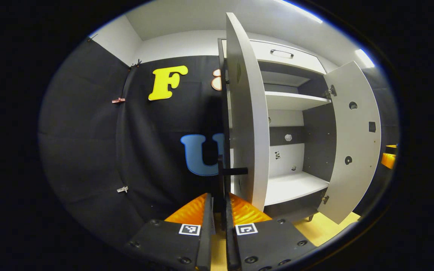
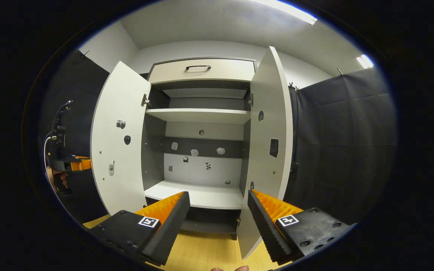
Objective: Open the right door of the double-door shoe cabinet with the right hand, and open the left door with the left hand.
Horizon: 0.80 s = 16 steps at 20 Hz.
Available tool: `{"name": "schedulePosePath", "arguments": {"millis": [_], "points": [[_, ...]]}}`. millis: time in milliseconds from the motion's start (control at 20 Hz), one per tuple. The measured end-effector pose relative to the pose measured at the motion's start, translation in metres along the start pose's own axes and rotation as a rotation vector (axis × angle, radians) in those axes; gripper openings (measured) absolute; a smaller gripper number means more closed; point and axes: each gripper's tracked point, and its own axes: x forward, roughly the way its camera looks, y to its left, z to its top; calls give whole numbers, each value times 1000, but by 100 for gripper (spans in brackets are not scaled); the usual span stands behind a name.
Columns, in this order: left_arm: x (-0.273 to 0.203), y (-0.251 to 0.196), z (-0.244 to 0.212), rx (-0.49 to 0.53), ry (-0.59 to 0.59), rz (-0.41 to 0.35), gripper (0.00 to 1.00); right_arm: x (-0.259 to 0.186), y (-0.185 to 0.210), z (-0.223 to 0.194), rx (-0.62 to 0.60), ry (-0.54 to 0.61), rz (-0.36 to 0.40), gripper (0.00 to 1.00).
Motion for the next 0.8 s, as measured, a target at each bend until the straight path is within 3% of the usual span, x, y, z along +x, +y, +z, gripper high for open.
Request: {"name": "schedulePosePath", "arguments": {"millis": [400, 600, 650, 750, 800], "points": [[-62, 12, 9, -17, -46, 95, 43, 2, -12, -4, 35, 22, 4, 98], [-91, -12, 28, -64, -106, 49, 69, 5, -15, -3, 46, 25, 14, 98], [-97, -17, 32, -72, -115, 44, 83, 6, -15, -2, 49, 24, 16, 98], [-107, -28, 39, -90, -127, 47, 97, 6, -17, 0, 51, 20, 23, 98], [-109, -34, 41, -100, -129, 45, 99, 6, -18, 1, 50, 18, 24, 98]]}}
